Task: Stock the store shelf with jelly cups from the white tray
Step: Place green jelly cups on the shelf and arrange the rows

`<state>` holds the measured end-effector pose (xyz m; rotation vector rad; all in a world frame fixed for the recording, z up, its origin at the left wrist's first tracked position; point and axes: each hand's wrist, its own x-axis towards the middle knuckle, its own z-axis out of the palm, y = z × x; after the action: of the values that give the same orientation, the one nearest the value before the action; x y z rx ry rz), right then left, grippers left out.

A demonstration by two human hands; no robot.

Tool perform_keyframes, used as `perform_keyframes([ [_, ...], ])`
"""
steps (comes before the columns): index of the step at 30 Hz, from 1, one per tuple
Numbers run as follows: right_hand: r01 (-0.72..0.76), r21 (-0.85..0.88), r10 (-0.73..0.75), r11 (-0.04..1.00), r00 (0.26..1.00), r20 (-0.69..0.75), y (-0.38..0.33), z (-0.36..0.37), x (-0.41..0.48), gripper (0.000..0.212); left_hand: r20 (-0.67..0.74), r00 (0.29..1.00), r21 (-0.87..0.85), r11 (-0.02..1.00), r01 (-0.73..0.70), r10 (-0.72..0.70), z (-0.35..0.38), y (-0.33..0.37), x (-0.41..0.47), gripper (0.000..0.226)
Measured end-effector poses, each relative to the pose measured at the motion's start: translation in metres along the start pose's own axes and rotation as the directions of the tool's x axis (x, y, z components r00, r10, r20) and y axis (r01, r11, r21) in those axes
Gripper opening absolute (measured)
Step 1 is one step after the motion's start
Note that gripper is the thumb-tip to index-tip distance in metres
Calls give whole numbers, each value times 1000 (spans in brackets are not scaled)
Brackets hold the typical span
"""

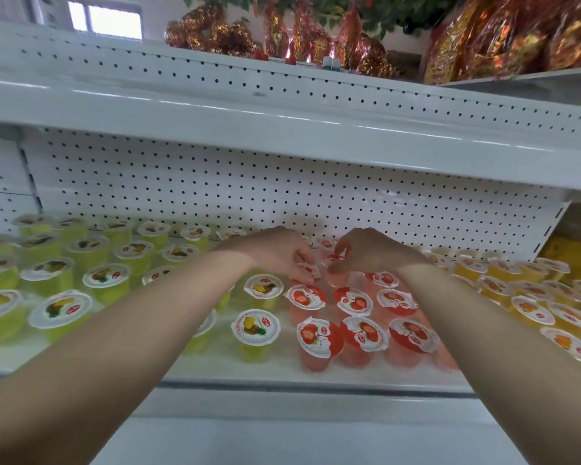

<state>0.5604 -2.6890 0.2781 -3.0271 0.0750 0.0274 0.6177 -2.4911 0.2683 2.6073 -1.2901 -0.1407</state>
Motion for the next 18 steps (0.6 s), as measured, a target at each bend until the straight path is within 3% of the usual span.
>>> perform_keyframes([
  [4,-1,-2,1,1000,1000,14,2,1,0,60,11,1000,16,1000,-3,3,1,2,2,52],
  [11,6,-10,-6,1000,1000,0,3,4,1,57,-101,995,120,993,5,7,7,-6,9,43],
  [18,-2,4,2,1000,999,-43,2,9,1,55,-102,994,92,995,35,-26,5,-5,4,42],
])
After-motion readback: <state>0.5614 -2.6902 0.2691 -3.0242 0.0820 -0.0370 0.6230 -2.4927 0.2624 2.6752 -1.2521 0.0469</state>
